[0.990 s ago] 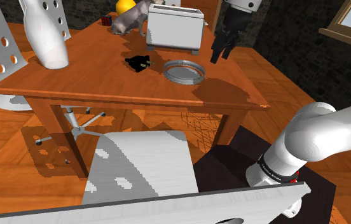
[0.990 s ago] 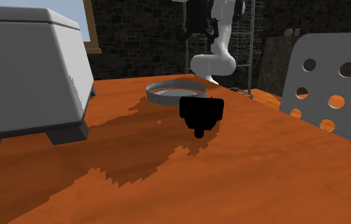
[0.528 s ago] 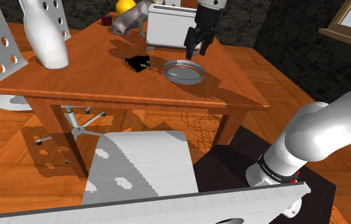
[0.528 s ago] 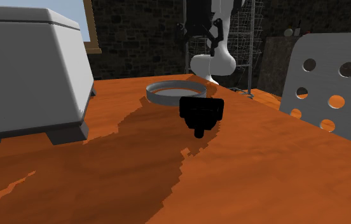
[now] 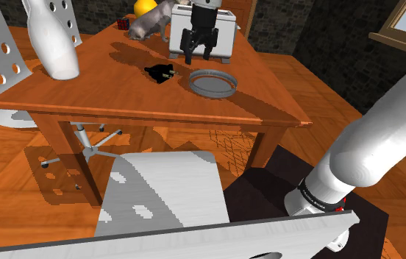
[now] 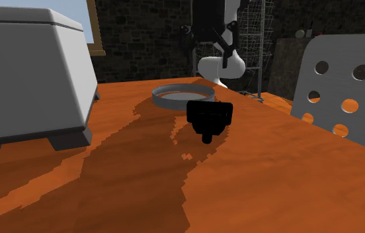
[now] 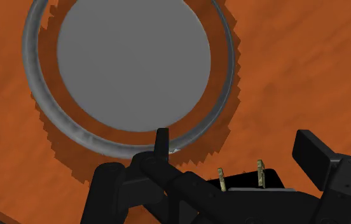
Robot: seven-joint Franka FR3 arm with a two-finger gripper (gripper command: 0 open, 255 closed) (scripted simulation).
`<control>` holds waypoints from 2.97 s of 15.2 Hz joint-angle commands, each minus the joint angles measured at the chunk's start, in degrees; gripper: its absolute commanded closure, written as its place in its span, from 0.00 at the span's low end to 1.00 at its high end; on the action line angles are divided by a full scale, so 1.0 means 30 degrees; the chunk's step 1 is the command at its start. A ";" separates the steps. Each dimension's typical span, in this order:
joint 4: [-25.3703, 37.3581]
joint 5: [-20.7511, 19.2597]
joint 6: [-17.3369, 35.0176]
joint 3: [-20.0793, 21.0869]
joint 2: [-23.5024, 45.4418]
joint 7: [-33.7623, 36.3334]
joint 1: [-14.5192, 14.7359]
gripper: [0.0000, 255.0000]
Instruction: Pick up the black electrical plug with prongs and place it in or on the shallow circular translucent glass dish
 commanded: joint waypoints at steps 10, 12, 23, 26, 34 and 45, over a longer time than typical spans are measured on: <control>1.2871 -0.2473 -0.3385 0.0633 1.0510 0.2453 0.1564 0.00; 1.5409 -0.2787 -0.4332 0.0564 1.2222 0.2608 0.1966 0.00; 1.2585 -0.2704 -0.2050 0.0556 1.1683 0.2648 0.1751 0.00; 1.2585 -0.2703 -0.2053 0.0556 1.1682 0.2647 0.1751 0.00; 1.2588 -0.2704 -0.2051 0.0555 1.1685 0.2645 0.1749 1.00; 1.5607 -0.2791 -0.4475 0.0553 1.2275 0.2607 0.1993 1.00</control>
